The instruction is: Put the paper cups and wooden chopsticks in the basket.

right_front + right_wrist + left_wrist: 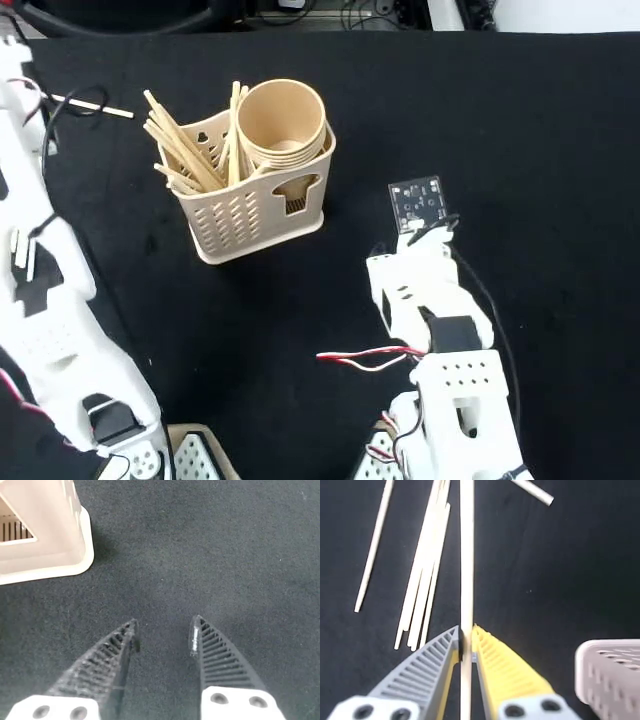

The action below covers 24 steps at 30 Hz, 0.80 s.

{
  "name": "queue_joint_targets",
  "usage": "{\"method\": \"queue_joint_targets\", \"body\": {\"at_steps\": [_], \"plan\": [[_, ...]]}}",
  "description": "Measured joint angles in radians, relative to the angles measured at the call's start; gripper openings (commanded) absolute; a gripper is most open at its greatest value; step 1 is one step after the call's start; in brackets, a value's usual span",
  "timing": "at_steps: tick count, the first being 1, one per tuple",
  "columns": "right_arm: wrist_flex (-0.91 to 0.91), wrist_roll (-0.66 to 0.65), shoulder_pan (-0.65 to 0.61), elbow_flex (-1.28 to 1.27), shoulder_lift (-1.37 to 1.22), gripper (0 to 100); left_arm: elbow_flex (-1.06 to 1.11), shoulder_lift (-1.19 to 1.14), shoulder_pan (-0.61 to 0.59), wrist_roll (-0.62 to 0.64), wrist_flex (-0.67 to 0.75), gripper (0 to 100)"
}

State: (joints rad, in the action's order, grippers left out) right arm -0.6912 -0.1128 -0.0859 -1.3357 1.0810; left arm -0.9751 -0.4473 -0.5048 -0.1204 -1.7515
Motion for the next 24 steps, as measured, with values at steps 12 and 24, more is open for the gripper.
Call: {"method": "queue_joint_targets", "body": {"at_steps": [12,24], "plan": [[0.000,0.000,0.000,0.000,0.000,17.3,0.489,0.586,0.144,0.023,0.141,3],[0.000,0.000,0.000,0.000,0.000,17.3,1.250,1.146,0.284,0.175,0.864,3]]}}
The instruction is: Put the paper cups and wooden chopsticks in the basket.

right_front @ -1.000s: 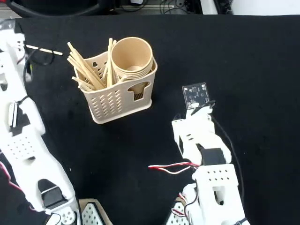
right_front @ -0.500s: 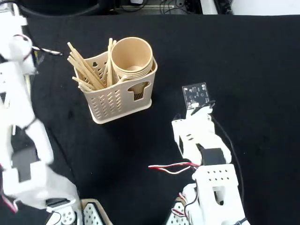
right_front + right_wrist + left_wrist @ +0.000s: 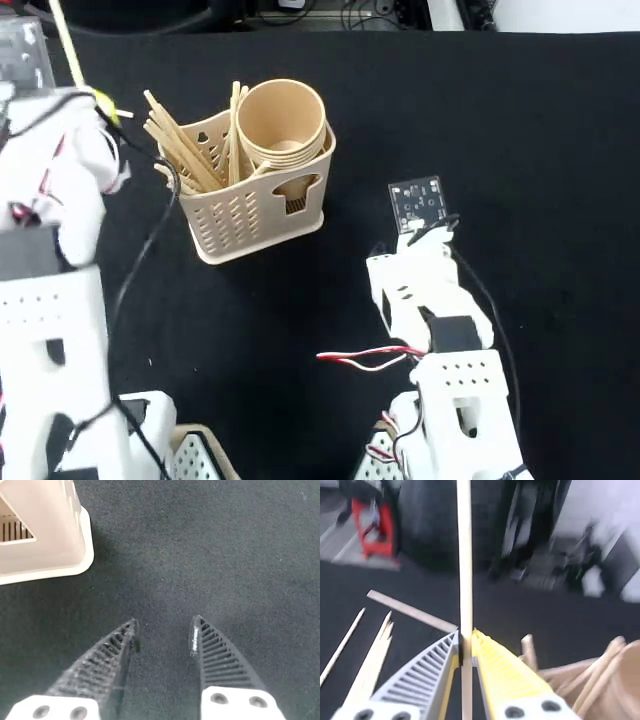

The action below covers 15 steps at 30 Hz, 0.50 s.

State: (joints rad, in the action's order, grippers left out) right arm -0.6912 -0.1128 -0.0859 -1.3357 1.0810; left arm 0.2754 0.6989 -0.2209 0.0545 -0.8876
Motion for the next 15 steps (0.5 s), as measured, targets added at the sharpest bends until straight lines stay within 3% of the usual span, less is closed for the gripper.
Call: {"method": "queue_joint_targets", "body": {"at_steps": [7,15], "plan": [[0.000,0.000,0.000,0.000,0.000,17.3,0.209,0.203,0.055,0.110,0.368,3],[0.000,0.000,0.000,0.000,0.000,17.3,0.450,0.324,0.206,0.175,0.557,3]]}}
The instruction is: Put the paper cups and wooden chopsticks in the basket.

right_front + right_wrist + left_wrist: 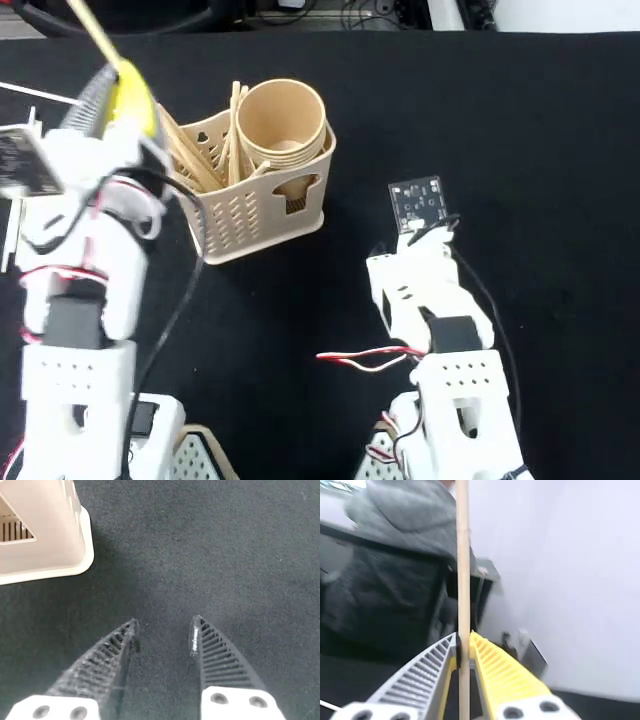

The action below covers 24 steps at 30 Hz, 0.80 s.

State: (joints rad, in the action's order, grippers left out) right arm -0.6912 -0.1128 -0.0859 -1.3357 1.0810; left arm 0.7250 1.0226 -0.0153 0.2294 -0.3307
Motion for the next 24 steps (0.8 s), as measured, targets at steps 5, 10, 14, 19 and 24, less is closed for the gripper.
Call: {"method": "queue_joint_targets", "body": {"at_steps": [5,10,14,19,24], "plan": [[0.000,0.000,0.000,0.000,0.000,17.3,0.199,0.002,0.051,0.002,0.144,3],[0.000,0.000,0.000,0.000,0.000,17.3,0.252,0.006,0.055,0.005,0.183,6],[0.000,0.000,0.000,0.000,0.000,17.3,0.255,0.008,0.061,0.005,0.180,8],[0.000,0.000,0.000,0.000,0.000,17.3,0.262,0.011,0.061,0.005,0.160,15],[0.000,0.000,0.000,0.000,0.000,17.3,0.198,0.009,0.063,0.035,-0.008,15]]}}
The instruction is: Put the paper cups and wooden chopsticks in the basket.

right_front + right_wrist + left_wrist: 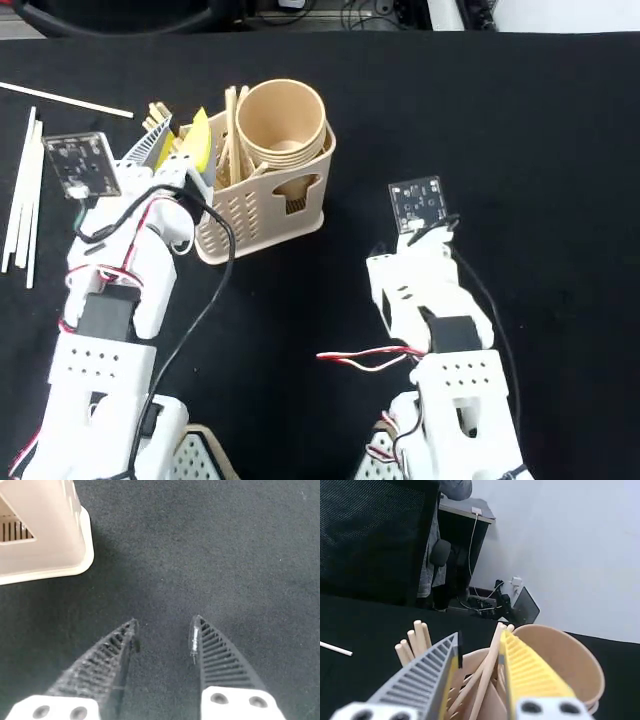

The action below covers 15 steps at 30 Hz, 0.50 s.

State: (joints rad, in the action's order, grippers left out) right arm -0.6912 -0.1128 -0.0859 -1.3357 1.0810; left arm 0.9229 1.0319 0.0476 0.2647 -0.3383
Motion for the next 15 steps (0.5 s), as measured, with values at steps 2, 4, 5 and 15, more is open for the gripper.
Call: {"method": "queue_joint_targets", "body": {"at_steps": [2,4,5,15], "plan": [[0.000,0.000,0.000,0.000,0.000,17.3,-0.041,0.003,0.000,0.003,-0.043,15],[0.000,0.000,0.000,0.000,0.000,17.3,-0.063,0.005,-0.011,0.006,-0.064,14],[0.000,0.000,0.000,0.000,0.000,17.3,-0.077,0.005,-0.023,0.009,-0.072,14],[0.000,0.000,0.000,0.000,0.000,17.3,-0.396,-0.074,-0.377,0.055,-0.361,15]]}}
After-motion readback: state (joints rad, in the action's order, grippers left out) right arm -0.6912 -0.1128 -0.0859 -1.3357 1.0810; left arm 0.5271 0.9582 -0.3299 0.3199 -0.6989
